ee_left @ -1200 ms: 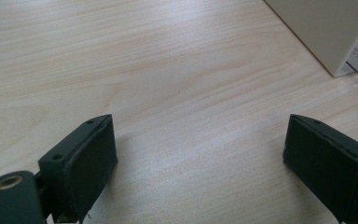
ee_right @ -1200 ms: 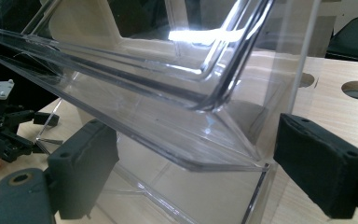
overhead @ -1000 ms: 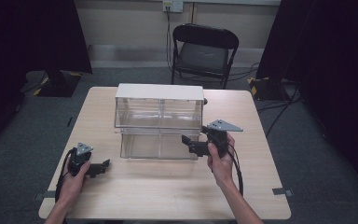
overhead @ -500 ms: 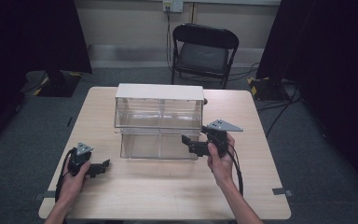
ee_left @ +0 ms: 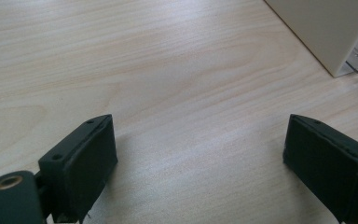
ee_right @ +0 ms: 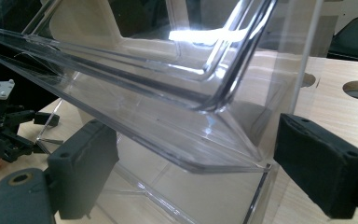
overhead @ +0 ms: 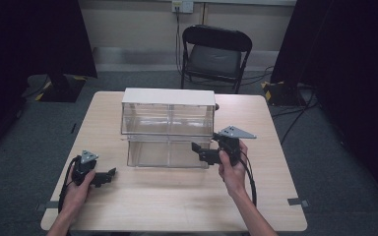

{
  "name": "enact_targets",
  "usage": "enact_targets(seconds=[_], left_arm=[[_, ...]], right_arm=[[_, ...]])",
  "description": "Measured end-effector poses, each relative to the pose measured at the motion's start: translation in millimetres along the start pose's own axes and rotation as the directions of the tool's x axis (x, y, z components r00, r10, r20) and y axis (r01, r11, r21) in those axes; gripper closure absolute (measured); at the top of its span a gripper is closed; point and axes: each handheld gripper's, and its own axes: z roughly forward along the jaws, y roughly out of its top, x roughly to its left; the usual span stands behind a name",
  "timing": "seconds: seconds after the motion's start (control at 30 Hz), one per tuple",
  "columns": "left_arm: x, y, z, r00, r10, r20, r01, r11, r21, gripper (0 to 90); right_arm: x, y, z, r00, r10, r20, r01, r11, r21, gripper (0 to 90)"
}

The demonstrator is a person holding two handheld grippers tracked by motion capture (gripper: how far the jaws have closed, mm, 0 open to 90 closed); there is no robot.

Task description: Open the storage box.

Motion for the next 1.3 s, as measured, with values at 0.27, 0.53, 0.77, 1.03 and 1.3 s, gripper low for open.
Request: enact_targets(seconds=[0.27,0.53,0.77,1.03,1.3], left_arm=[[0.0,0.1,-0.2,1.0000,0.000,-0.001,0.000,1.0000,0.002,9.1],[0.0,0.0,0.0,1.0000,0.000,0.000,0.000,1.0000,0.000,9.1],[0.0,0.0,0.0,1.0000,0.000,0.000,0.000,1.0000,0.000,9.1],[0.0,0.0,0.0,1.0000,-0.001,0.000,0.001,1.0000,0.000,9.1],[-0.1,0.0,0.0,1.0000,-0.001,0.000,0.001,1.0000,0.000,9.1]], right_arm=[[-0.3,0.4,0.3,1.0000,-0.004,-0.005,0.004,1.000,0.000,12.9],[-0.4,0.7,0.3,1.0000,-0.007,-0.005,0.007,1.000,0.002,12.9],[-0.4,0.8,0.3,1.0000,-0.008,-0.005,0.008,1.000,0.002,12.9],[-0.4,1.1,0.5,0.9999,-0.009,-0.009,0.009,1.000,0.003,13.0],[0.1,1.2,0.3,0.9999,-0.013,-0.007,0.013,1.000,0.004,13.0]])
